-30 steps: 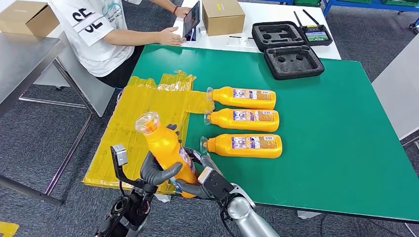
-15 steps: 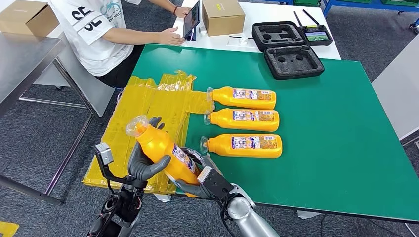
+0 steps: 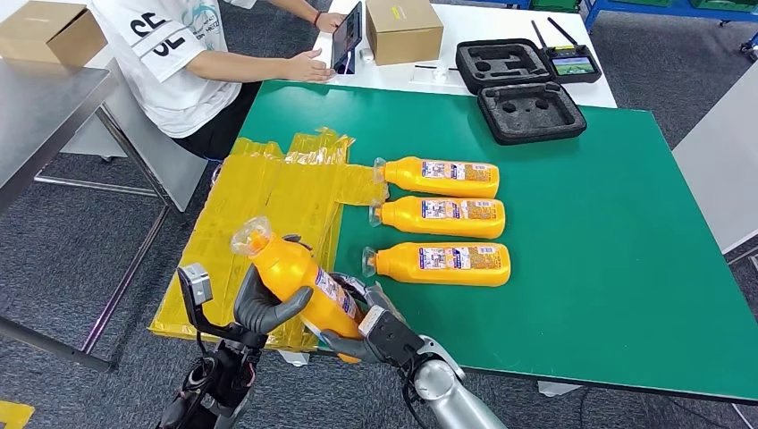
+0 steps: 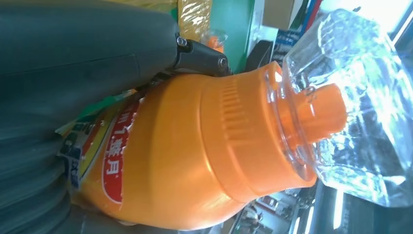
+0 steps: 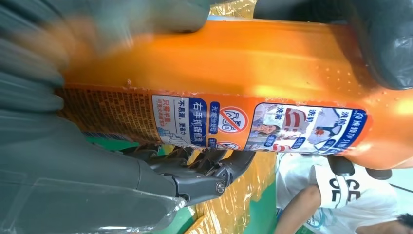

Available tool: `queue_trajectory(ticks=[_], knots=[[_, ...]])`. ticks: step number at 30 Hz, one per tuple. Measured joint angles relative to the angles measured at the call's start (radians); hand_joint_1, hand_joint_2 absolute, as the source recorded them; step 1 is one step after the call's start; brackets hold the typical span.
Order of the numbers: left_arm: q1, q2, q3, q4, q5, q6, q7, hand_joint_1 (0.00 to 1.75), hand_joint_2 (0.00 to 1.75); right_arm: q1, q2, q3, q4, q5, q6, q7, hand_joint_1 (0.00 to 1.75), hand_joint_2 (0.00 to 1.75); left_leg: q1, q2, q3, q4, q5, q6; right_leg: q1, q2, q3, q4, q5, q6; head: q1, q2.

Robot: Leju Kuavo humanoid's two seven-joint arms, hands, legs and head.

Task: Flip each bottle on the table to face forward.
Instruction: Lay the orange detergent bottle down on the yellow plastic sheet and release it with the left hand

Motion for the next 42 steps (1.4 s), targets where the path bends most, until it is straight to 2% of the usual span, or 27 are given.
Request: queue_trajectory(ticks=[1,3,4,8,19,27,32,38,42], knots=[[0.001,0.003,-0.002,0.000,0.002,-0.006,0.005,1.75,1.75,0.001,0.000,0.000,0.000,0.000,-0.004,-0.001,0.65,1.75,0.000,0.000,0.000,0.000,0.000,0.000,0.000,0.000,0.000,0.000,0.000,0.000,0.000,0.000],[0.003,0.008,-0.006,0.000,0.008,-0.011,0.016,1.75,1.75,0.003,-0.001,0.000,0.000,0.000,-0.024,-0.002,0.00,1.75,0.000,0.000,0.000,0.000,0.000,0.000,0.000,0.000,0.000,0.000,0.000,0.000,0.000,0.000],[0.005,0.010,-0.008,0.000,0.009,-0.012,0.020,1.75,1.75,0.003,0.000,0.000,0.000,0.000,-0.038,-0.003,0.00,1.75,0.000,0.000,0.000,0.000,0.000,0.000,0.000,0.000,0.000,0.000,0.000,0.000,0.000,0.000],[0.011,0.014,-0.016,0.000,0.010,-0.003,0.028,1.75,1.75,0.004,0.002,0.000,0.000,0.000,-0.088,-0.001,0.00,0.00,0.000,0.000,0.000,0.000,0.000,0.000,0.000,0.000,0.000,0.000,0.000,0.000,0.000,0.000],[0.016,0.019,-0.019,-0.013,-0.011,0.078,0.033,1.75,1.75,0.010,0.007,-0.017,-0.032,-0.040,-0.158,0.008,0.00,0.00,0.000,0.000,0.000,0.000,0.000,0.000,0.000,0.000,0.000,0.000,0.000,0.000,0.000,0.000],[-0.012,0.031,0.013,-0.039,-0.162,0.300,-0.013,1.75,1.75,0.047,-0.003,-0.031,-0.143,-0.171,-0.192,-0.044,0.00,0.00,0.000,0.000,0.000,0.000,0.000,0.000,0.000,0.000,-0.001,0.000,0.000,0.000,0.000,0.000],[-0.089,0.074,0.064,-0.064,-0.307,0.445,-0.028,1.75,1.75,0.098,-0.025,-0.038,-0.336,-0.326,-0.192,-0.076,0.00,0.00,0.000,0.000,0.000,0.000,0.001,-0.001,0.000,0.000,-0.001,0.000,0.000,0.000,0.000,0.000],[-0.145,0.127,0.090,-0.082,-0.423,0.506,-0.014,1.75,1.75,0.129,-0.042,-0.037,-0.514,-0.389,-0.199,-0.079,0.00,0.00,0.000,0.000,0.000,0.000,0.001,-0.001,0.000,0.000,-0.001,0.000,0.001,-0.001,0.000,0.000],[-0.190,0.175,0.088,-0.083,-0.485,0.483,0.044,1.75,1.75,0.128,-0.040,-0.035,-0.558,-0.405,-0.178,-0.079,0.00,0.00,0.000,0.000,0.000,0.000,0.001,-0.001,0.001,0.000,-0.001,0.000,0.001,-0.002,0.000,0.000]])
